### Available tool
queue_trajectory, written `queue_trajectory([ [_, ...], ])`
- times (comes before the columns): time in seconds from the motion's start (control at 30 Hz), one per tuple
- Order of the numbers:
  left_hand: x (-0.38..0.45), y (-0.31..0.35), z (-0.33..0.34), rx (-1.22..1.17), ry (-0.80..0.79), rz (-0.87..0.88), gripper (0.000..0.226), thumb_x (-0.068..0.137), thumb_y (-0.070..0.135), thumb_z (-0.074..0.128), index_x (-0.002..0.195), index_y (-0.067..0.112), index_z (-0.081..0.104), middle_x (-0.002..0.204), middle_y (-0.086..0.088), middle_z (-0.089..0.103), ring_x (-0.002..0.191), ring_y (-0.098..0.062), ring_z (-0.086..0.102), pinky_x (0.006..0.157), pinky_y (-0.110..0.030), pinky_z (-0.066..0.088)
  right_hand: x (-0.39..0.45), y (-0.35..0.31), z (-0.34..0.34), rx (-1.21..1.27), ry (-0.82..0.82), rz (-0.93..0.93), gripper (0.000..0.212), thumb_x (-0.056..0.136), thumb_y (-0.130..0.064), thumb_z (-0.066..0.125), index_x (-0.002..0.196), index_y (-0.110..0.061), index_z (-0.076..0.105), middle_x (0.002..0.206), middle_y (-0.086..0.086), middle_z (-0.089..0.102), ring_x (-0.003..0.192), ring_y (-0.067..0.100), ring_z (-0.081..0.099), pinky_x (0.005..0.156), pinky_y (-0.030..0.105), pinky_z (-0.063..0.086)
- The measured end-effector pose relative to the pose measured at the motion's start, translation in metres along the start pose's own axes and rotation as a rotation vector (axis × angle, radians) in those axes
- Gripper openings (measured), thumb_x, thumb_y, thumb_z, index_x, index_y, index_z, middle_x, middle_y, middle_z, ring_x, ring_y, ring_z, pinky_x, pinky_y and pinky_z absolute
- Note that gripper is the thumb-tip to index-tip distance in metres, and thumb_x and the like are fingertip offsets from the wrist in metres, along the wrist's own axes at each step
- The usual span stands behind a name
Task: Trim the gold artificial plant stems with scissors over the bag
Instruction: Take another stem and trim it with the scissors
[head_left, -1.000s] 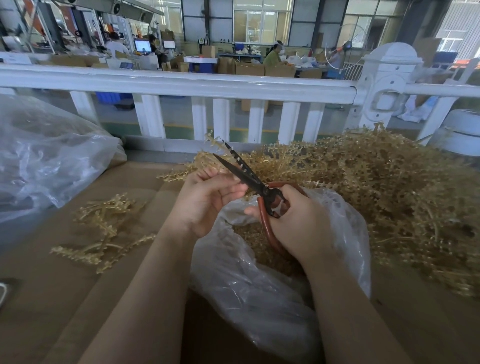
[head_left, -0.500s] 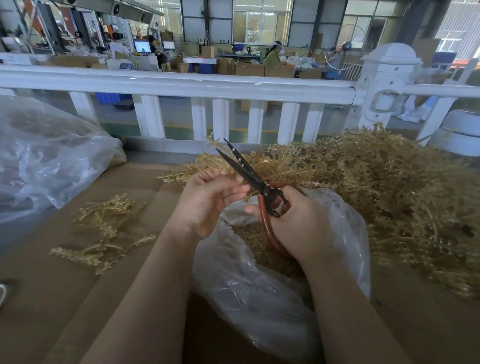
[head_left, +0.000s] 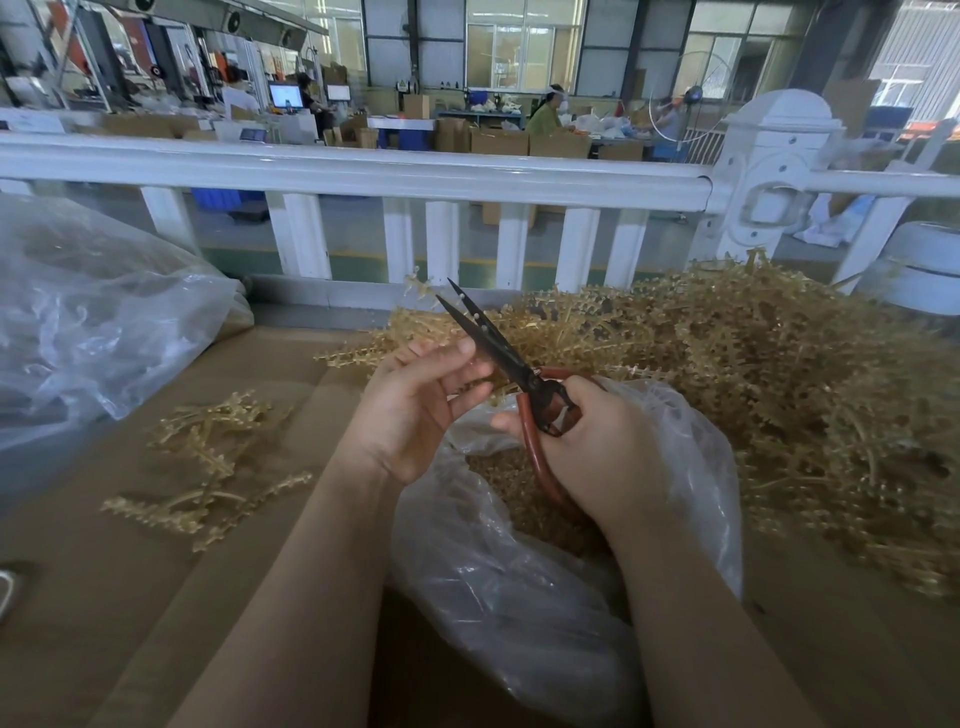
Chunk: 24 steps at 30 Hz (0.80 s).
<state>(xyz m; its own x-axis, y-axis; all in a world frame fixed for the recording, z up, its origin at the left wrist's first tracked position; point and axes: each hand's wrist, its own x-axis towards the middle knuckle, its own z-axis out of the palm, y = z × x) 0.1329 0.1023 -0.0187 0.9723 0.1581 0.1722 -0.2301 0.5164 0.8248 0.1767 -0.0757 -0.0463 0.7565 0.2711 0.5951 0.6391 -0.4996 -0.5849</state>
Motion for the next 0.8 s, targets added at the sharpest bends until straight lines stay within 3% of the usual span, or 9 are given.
queue_trajectory([
  [0.2,0.000,-0.001,0.003,0.076,0.018,0.030,0.015,0.077,0.016,0.071,0.081,0.005,0.060,0.074,-0.005,0.067,0.071,-0.012,0.067,0.072,-0.024,0.056,0.000,-0.001,-0.001,-0.012,-0.004,-0.002,0.060,0.066,-0.084,0.055,0.077,-0.026,0.065,0.069,-0.018,0.059,0.069,-0.001,0.058,0.060,0.020,0.049],
  [0.3,-0.002,0.000,0.006,0.122,-0.009,0.032,0.007,0.078,0.014,0.069,0.073,0.009,0.067,0.073,-0.005,0.067,0.071,-0.014,0.065,0.071,-0.025,0.056,0.001,-0.001,-0.002,-0.016,-0.019,0.023,0.057,0.067,-0.084,0.056,0.079,-0.029,0.063,0.071,-0.018,0.060,0.070,0.000,0.058,0.062,0.025,0.052],
  [0.4,-0.003,-0.001,0.010,0.155,-0.052,0.023,0.013,0.078,0.011,0.068,0.066,0.013,0.068,0.074,-0.008,0.063,0.070,-0.016,0.062,0.071,-0.028,0.053,0.001,-0.001,-0.002,-0.015,-0.027,0.047,0.056,0.069,-0.080,0.061,0.082,-0.026,0.064,0.074,-0.015,0.063,0.073,0.002,0.060,0.067,0.031,0.055],
  [0.57,-0.003,-0.001,0.010,0.143,-0.039,0.018,0.011,0.079,0.010,0.067,0.068,0.010,0.065,0.072,-0.008,0.065,0.070,-0.017,0.063,0.074,-0.030,0.053,0.000,0.000,-0.002,0.007,-0.004,0.057,0.055,0.072,-0.073,0.069,0.081,-0.019,0.066,0.074,-0.011,0.066,0.073,0.006,0.062,0.068,0.035,0.056],
  [0.8,-0.003,-0.002,0.009,0.129,-0.060,0.008,0.011,0.081,0.014,0.066,0.070,0.011,0.068,0.075,-0.005,0.067,0.073,-0.016,0.063,0.073,-0.027,0.053,0.001,0.002,0.000,0.015,-0.008,0.053,0.045,0.077,-0.066,0.074,0.081,-0.022,0.067,0.072,-0.011,0.066,0.069,0.004,0.062,0.065,0.030,0.054],
])
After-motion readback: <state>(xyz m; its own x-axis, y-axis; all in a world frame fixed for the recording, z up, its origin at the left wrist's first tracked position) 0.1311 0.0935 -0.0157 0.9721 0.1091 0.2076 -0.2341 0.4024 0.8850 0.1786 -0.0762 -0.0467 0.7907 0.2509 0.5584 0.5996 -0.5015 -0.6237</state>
